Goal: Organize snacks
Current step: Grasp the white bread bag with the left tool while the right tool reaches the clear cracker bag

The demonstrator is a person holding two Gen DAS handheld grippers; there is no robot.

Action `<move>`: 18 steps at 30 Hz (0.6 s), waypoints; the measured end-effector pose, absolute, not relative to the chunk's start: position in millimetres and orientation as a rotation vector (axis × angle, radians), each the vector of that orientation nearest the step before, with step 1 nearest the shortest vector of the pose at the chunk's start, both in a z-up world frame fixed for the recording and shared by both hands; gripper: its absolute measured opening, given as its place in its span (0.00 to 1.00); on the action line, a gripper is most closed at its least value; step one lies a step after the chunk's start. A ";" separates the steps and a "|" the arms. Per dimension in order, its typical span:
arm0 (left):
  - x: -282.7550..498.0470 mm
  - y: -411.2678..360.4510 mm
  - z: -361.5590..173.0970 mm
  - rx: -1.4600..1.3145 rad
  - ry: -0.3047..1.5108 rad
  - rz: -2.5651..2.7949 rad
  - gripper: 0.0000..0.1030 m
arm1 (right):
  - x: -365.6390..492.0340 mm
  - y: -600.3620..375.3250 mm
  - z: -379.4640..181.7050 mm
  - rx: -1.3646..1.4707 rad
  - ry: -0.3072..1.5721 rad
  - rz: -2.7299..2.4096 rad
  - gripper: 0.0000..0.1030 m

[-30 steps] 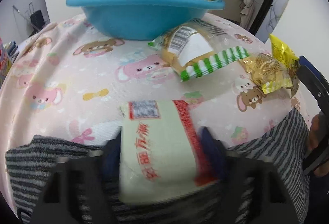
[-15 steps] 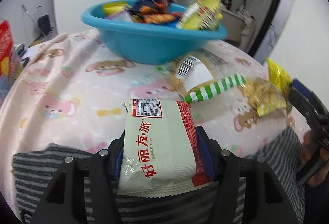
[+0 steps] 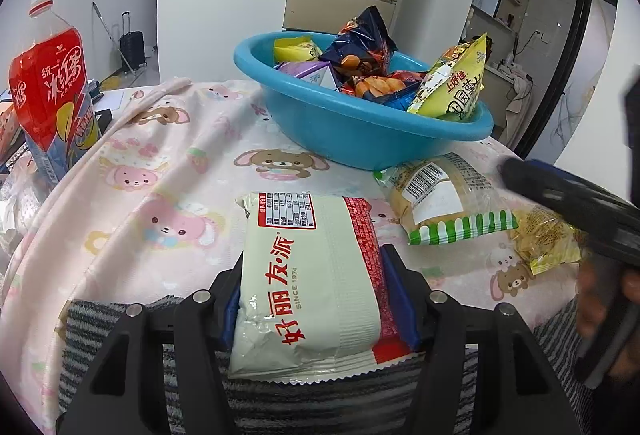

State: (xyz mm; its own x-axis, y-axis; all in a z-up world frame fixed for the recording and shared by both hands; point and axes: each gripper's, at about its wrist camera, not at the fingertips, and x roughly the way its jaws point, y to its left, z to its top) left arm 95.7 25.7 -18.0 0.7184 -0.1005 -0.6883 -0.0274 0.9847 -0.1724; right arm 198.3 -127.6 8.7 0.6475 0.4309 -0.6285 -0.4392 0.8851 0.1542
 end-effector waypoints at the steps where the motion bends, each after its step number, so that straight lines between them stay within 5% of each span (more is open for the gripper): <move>1: 95.8 25.4 -18.2 -0.175 0.769 -0.040 0.60 | 204.8 -121.4 3.4 -0.013 0.730 0.489 1.00; 18: 100.1 22.8 -22.6 -0.158 0.804 -0.029 0.60 | 259.5 -131.9 -55.9 0.225 0.949 0.461 0.94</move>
